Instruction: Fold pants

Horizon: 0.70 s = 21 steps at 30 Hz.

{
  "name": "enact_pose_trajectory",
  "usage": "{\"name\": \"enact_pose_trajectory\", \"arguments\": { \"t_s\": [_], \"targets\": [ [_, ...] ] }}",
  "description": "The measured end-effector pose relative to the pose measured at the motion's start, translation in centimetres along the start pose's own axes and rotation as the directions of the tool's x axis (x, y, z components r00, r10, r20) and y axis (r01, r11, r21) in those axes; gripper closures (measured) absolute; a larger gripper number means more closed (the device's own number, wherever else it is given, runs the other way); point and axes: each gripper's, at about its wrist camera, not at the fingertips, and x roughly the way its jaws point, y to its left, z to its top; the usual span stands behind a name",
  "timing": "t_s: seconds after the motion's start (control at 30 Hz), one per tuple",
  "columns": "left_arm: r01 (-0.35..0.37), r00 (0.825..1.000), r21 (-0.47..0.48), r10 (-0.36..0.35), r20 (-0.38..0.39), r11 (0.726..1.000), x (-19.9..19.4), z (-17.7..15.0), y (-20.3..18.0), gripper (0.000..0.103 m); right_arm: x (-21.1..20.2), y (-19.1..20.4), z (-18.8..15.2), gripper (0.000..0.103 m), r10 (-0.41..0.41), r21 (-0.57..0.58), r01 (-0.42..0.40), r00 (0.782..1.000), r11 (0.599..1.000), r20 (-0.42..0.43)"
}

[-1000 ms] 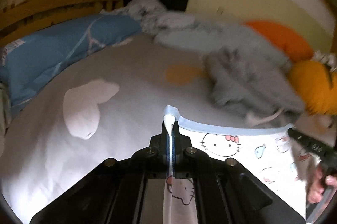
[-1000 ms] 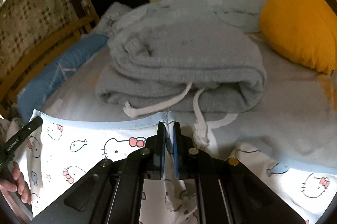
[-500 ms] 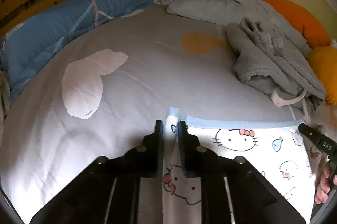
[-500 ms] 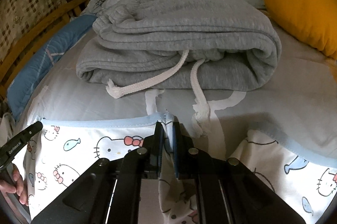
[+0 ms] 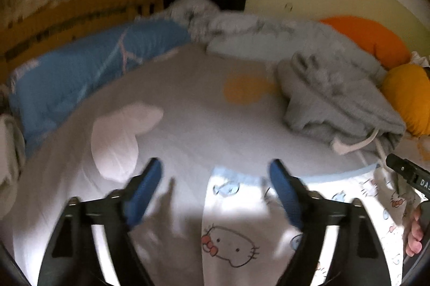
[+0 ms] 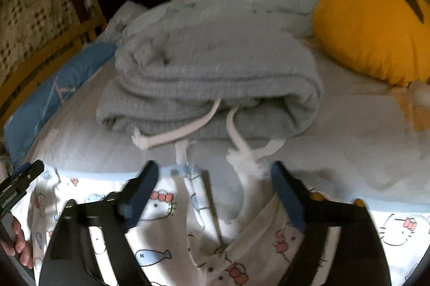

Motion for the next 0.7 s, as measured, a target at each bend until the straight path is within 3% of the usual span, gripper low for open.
{"name": "enact_pose_trajectory", "arguments": {
  "t_s": [0.1,0.2,0.3,0.37,0.43,0.7],
  "targets": [
    [-0.018,0.992,0.018,0.016,0.127,1.000,-2.0,0.3,-0.4,0.001,-1.3,-0.5,0.3,0.014,-0.020,0.020,0.019,0.998,1.000,0.064],
    [0.017,0.977,0.016,-0.020,0.211,1.000,-3.5,0.5,-0.4,0.001,-2.6,-0.9,0.6,0.014,-0.050,0.030,0.047,0.991,0.998,0.123],
    [0.066,0.961,0.017,-0.068,0.267,0.998,-4.5,0.5,-0.3,0.001,-4.0,-1.0,0.9,0.013,-0.065,0.028,0.060,0.981,0.998,0.185],
    [0.055,0.951,0.042,-0.065,0.303,0.998,-5.1,0.6,-0.6,0.001,-5.0,-1.0,0.9,0.010,-0.069,0.027,0.064,0.970,0.998,0.233],
    [0.031,0.940,0.062,-0.050,0.336,0.998,-5.8,0.5,-1.0,0.001,-6.0,-0.9,0.9,0.001,-0.067,0.023,0.063,0.959,0.998,0.276],
    [0.017,0.904,0.054,-0.039,0.426,0.998,-7.6,0.4,-0.9,0.001,-9.2,0.2,0.8,0.001,0.010,-0.017,-0.004,0.929,1.000,0.370]
  ]
}}
